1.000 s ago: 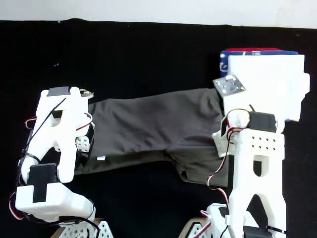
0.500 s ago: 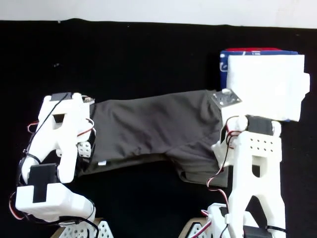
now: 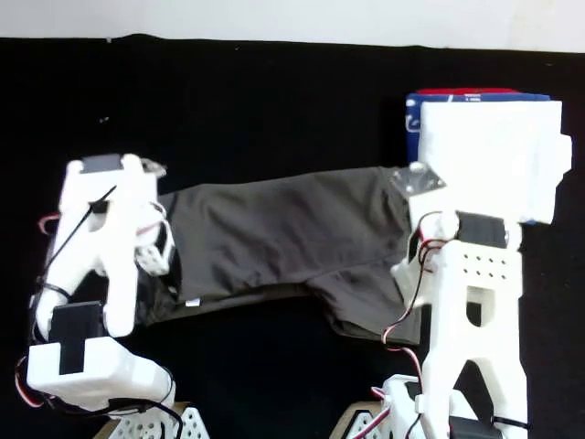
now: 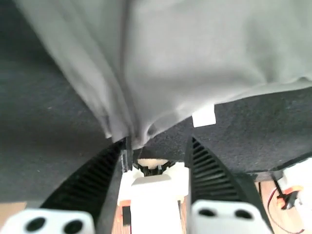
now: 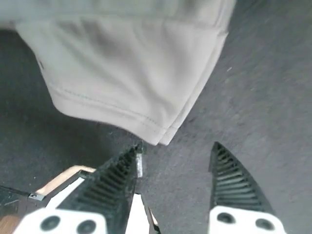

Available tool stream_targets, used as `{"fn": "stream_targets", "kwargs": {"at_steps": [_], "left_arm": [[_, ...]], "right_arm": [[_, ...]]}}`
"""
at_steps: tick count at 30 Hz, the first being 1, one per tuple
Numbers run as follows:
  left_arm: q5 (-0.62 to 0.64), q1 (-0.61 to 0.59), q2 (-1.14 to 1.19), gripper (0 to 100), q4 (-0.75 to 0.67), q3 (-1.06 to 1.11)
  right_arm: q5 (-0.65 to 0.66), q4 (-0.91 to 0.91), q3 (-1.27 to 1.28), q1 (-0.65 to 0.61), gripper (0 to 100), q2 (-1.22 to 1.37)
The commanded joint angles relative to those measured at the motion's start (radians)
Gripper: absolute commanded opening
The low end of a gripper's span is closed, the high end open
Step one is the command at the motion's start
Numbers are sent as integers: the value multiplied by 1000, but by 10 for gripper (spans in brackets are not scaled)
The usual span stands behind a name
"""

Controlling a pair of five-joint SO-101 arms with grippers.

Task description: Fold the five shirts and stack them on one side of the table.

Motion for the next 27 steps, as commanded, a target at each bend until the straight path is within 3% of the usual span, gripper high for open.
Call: {"fn": "stream_targets", "kwargs": {"at_steps": [1,6,9,11,19,27], "left_arm": [[-6,-42,-44,194,86,-214],[0,-53,-31,151,68,-418],[49,4,-2,0,-23,-418],[83,47,53,28,-54,-426],[170,99,338,9,-305,-430],[63,-82,549,9,-367,-662]], "right_arm": [[2,7,-133,8,214,-31],[-84,-127,-243,4,198,-15],[-141,-286,-209,-39,70,36],[-161,-367,-188,-77,1,104],[-221,-595,-183,-131,36,414],[-216,-756,-183,-114,36,579]]}}
